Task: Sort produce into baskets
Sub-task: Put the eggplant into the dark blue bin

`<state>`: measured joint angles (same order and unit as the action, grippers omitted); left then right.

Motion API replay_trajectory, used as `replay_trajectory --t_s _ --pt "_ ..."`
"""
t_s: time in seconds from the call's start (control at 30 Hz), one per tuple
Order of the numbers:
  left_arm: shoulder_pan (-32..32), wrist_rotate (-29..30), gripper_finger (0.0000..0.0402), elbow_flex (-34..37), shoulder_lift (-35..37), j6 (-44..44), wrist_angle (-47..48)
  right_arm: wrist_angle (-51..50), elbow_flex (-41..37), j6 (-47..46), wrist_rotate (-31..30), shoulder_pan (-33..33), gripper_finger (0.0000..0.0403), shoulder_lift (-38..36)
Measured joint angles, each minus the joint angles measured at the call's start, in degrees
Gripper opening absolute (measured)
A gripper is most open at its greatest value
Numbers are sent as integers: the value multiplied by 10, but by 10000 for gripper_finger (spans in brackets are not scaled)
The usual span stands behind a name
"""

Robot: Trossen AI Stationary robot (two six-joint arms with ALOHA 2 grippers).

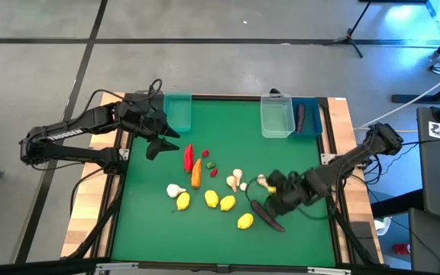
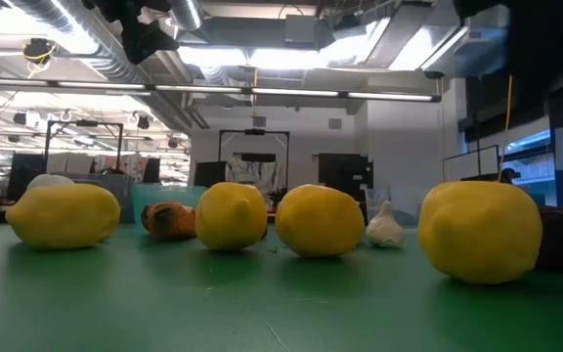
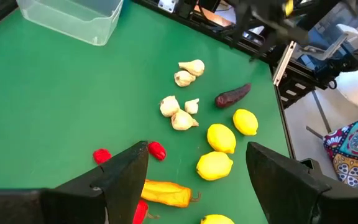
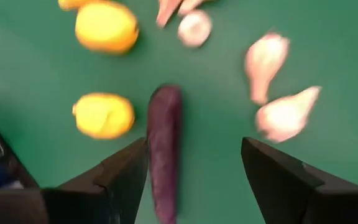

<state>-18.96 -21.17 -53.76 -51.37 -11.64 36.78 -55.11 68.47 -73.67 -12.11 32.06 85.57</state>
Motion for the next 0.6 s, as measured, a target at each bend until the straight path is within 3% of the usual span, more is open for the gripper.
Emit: replay_trajectory --t_s 0.27,0.6 --pt "0 0 267 0 0 0 0 115 0 7 113 21 257 102" --pt "0 0 267 0 0 -3 3 118 0 17 97 16 257 131"
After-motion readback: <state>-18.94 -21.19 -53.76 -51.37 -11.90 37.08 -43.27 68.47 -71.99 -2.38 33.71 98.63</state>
